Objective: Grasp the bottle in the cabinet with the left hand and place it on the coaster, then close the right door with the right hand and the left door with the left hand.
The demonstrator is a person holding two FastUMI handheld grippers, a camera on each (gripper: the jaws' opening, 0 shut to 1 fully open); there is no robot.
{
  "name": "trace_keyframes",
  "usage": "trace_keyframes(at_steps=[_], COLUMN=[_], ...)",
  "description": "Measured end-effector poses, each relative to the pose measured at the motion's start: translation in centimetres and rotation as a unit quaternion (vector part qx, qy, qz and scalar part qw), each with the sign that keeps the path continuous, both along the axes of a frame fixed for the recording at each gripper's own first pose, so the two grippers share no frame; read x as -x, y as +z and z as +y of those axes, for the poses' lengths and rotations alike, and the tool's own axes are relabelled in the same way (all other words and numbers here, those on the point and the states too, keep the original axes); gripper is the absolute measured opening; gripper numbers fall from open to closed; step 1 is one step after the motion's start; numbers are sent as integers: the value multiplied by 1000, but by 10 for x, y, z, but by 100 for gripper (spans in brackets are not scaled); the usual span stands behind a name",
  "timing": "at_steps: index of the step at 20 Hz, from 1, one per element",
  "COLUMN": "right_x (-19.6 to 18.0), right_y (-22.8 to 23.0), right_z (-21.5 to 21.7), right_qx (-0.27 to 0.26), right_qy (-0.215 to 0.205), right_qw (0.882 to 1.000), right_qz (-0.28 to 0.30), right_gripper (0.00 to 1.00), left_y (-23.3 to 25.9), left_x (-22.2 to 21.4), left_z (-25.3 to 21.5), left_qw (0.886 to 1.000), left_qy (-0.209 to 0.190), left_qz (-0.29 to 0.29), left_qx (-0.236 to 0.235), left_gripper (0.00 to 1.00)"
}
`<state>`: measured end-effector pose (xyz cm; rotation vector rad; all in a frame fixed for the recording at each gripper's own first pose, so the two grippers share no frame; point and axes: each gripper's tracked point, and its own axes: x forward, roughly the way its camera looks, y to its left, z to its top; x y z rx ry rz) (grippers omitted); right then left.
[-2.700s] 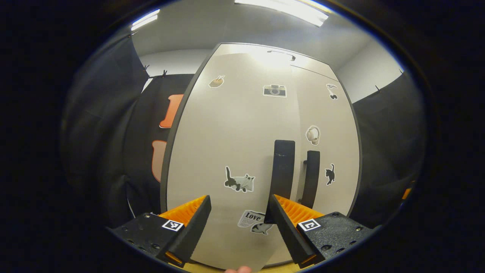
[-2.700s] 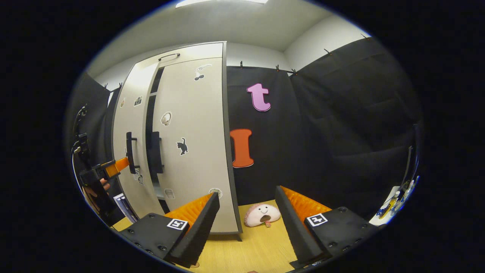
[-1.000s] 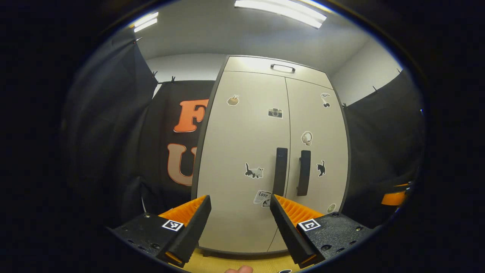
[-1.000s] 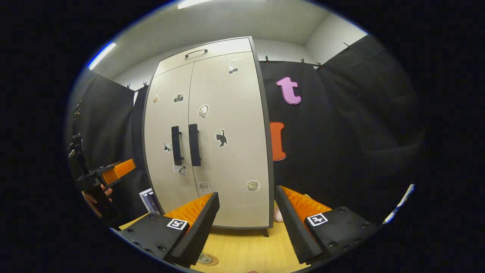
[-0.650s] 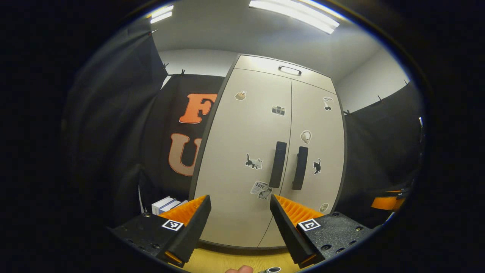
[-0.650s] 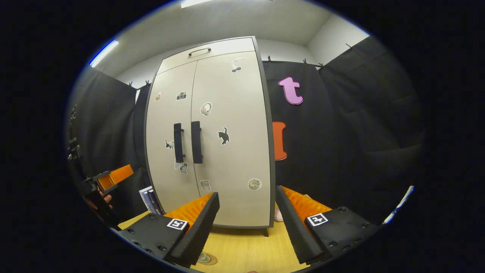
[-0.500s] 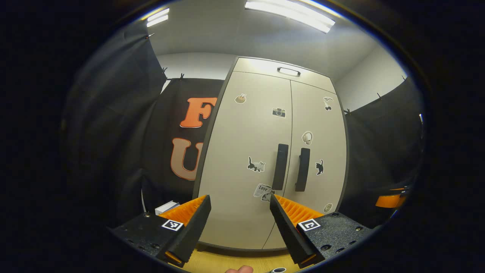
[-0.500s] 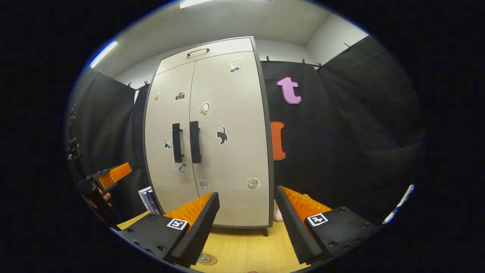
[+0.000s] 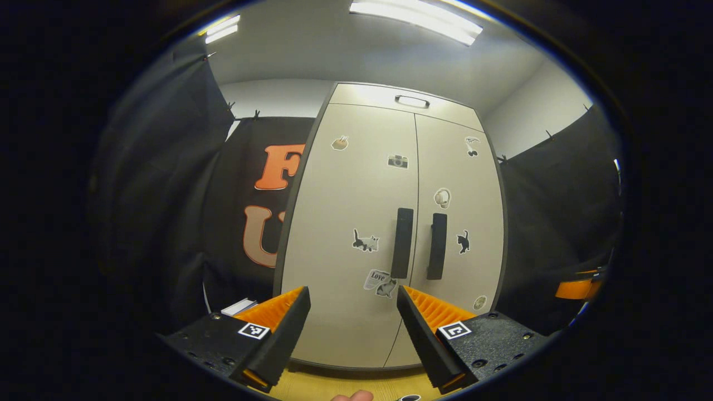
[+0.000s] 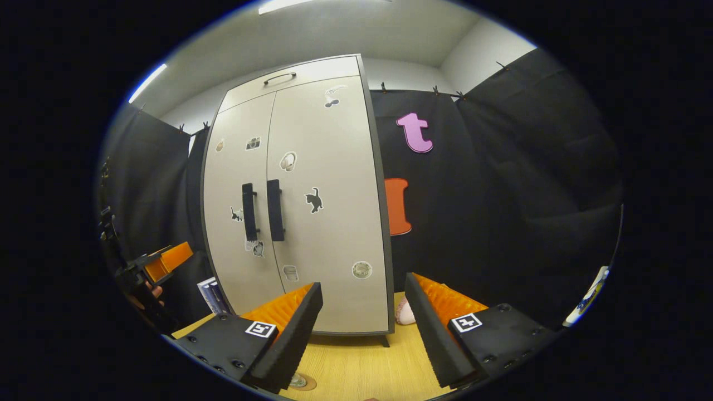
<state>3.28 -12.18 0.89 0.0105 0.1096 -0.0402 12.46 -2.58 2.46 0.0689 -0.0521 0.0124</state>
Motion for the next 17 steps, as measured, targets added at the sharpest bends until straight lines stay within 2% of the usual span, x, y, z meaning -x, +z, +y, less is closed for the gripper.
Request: trace_keyframes(at_steps=[6, 7, 9, 17], right_x=[0, 0, 0, -2], right_y=[1, 1, 1, 1], right_z=[-13, -14, -15, -18], right_qx=[-4, -5, -8, -12], right_qy=[-11, -12, -12, -14], right_qw=[1000, 1000, 1000, 1000], right_qz=[-3, -4, -5, -6], right_gripper=[98, 98, 98, 98], left_y=[-2, -2, -3, -3], left_x=[-9, -10, -11, -12], left_z=[-12, -12, -15, -15], left_qw=[1000, 1000, 1000, 1000], left_qy=[-9, -9, -11, -9], left_qz=[0, 1, 1, 0], left_qx=[-6, -7, -6, -6], left_gripper=[95, 98, 95, 95])
